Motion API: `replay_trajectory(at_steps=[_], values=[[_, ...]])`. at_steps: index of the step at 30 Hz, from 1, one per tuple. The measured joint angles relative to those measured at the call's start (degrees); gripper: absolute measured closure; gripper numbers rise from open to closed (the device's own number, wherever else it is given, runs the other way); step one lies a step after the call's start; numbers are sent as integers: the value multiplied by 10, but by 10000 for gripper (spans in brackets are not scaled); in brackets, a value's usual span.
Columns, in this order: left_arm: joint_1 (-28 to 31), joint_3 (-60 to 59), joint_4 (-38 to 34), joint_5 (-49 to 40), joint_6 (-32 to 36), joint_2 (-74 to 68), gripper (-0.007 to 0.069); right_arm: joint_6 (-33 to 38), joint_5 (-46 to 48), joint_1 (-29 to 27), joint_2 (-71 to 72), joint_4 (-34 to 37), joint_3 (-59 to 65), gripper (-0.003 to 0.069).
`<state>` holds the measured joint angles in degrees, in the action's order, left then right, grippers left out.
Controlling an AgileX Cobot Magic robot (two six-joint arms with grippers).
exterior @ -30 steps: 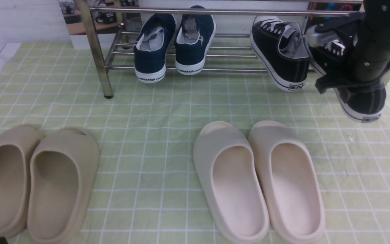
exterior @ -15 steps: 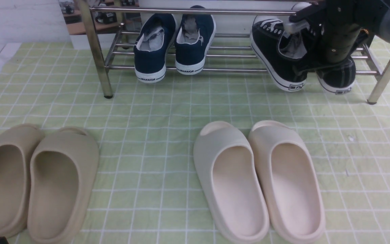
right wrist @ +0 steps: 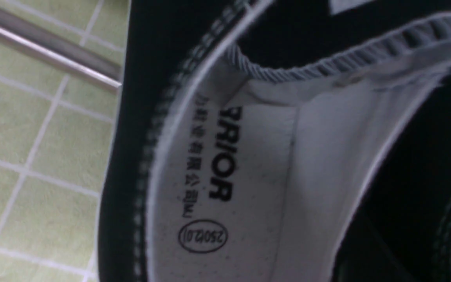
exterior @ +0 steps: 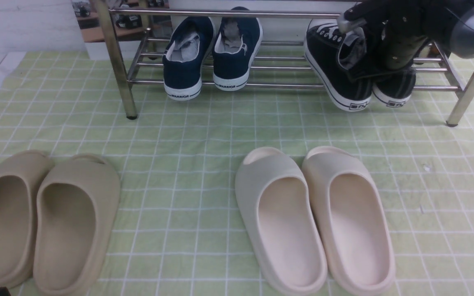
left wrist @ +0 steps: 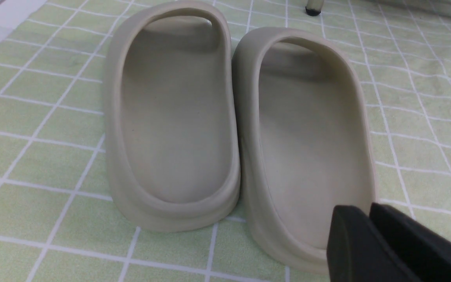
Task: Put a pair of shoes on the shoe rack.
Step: Use the right arm to put a shoe into the shoe rack
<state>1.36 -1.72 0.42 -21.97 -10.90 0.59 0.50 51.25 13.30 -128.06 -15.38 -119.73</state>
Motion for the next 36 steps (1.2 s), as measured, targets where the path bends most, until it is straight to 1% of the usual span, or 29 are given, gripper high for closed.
replay_trajectory(at_steps=[1, 4, 7, 9, 11, 12, 13, 14, 15, 18, 20, 21, 23, 27, 28, 29, 31, 32, 33, 36], values=[[0, 0, 0, 0, 0, 0, 553, 0, 8, 0, 4, 6, -1, 338], [0, 0, 0, 0, 0, 0, 550, 0, 47, 0, 14, 9, -6, 221], [0, 0, 0, 0, 0, 0, 546, 1, 96, 0, 31, 14, -11, 155], [0, 0, 0, 0, 0, 0, 544, 1, 122, 1, 45, 16, -12, 141], [0, 0, 0, 0, 0, 0, 543, 2, 147, 3, 59, 18, -12, 141], [0, 0, 0, 0, 0, 0, 543, 2, 175, 3, 69, 19, -12, 149], [0, 0, 0, 0, 0, 0, 543, 2, 175, 3, 70, 19, -12, 151], [0, 0, 0, 0, 0, 0, 543, 5, 193, 3, 87, 24, -12, 174], [0, 0, 0, 0, 0, 0, 542, 6, 195, 3, 88, 26, -12, 177], [0, 0, 0, 0, 0, 0, 535, 24, 201, 3, 115, 50, -12, 244], [0, 0, 0, 0, 0, 0, 533, 28, 202, 3, 126, 60, -12, 279], [0, 0, 0, 0, 0, 0, 533, 28, 202, 3, 127, 62, -12, 283], [0, 0, 0, 0, 0, 0, 533, 30, 203, 3, 148, 77, -9, 349], [0, 0, 0, 0, 0, 0, 532, 31, 203, 3, 189, 95, 14, 445], [0, 0, 0, 0, 0, 0, 532, 31, 203, 3, 192, 95, 14, 449], [0, 0, 0, 0, 0, 0, 532, 34, 203, 3, 213, 95, 39, 480], [0, 0, 0, 0, 0, 0, 529, 36, 198, 0, 255, 95, 89, 517], [0, 0, 0, 0, 0, 0, 529, 36, 184, -4, 276, 98, 121, 529], [0, 0, 0, 0, 0, 0, 529, 35, 180, -4, 280, 99, 128, 529], [0, 0, 0, 0, 0, 0, 524, 30, 92, -34, 342, 128, 255, 562]])
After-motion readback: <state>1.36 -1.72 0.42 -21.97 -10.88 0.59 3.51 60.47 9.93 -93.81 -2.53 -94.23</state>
